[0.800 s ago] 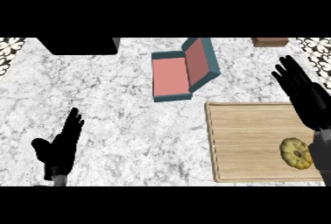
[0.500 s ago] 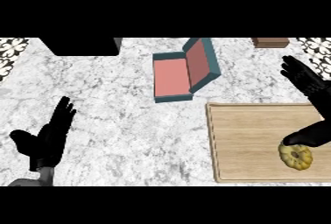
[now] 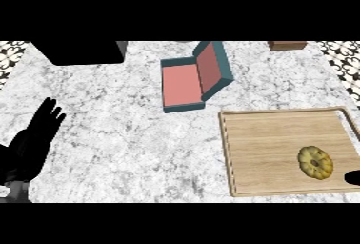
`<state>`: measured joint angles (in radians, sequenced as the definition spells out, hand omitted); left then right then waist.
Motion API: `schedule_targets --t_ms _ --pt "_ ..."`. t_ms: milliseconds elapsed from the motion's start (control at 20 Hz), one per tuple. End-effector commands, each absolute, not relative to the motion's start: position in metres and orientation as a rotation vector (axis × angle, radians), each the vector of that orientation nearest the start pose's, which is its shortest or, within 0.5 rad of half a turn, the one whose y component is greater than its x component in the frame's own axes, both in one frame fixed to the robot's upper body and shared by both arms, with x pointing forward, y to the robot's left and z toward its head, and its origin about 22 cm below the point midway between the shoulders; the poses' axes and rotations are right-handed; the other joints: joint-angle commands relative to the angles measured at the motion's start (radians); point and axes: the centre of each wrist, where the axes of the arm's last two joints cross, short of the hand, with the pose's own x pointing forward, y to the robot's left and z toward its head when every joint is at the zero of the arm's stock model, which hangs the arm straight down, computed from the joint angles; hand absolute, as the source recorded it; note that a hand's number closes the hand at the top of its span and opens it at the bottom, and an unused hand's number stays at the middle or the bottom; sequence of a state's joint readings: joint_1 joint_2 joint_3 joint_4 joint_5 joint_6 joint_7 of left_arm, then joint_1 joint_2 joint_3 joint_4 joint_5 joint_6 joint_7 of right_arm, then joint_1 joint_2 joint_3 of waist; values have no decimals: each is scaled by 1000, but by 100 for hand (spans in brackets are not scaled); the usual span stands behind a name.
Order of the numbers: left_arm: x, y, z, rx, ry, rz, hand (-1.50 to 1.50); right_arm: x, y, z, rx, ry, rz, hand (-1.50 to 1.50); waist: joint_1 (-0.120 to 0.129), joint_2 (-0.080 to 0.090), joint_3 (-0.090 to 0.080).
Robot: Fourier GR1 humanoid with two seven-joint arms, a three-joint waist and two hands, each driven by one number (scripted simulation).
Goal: Pick the squash from the tray and place it in the cardboard box
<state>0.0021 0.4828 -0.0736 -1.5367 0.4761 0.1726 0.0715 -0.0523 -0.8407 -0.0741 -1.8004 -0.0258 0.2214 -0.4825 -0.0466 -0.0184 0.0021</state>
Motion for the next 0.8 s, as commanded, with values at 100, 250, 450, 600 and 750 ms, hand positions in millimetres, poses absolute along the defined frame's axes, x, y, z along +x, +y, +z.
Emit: schedule_targets --t_ms 100,250,450,600,750 --pt "234 329 34 80 -1426 80 0 207 -365 193 -486 -1865 1506 -150 -7 3 -3" --pt "228 334 31 106 -1406 103 0 199 -352 217 -728 -1678 1711 -150 -11 -1 -6" --pt "230 333 44 82 -1430 75 0 184 -328 211 -931 -1429 1826 -150 12 6 -5" --pt "242 324 49 80 -1453 66 0 175 -312 212 -1023 -1228 1889 -150 21 14 -6" --pt "239 314 49 61 -1433 68 0 157 -289 193 -1065 -1103 1858 -150 41 16 -4"
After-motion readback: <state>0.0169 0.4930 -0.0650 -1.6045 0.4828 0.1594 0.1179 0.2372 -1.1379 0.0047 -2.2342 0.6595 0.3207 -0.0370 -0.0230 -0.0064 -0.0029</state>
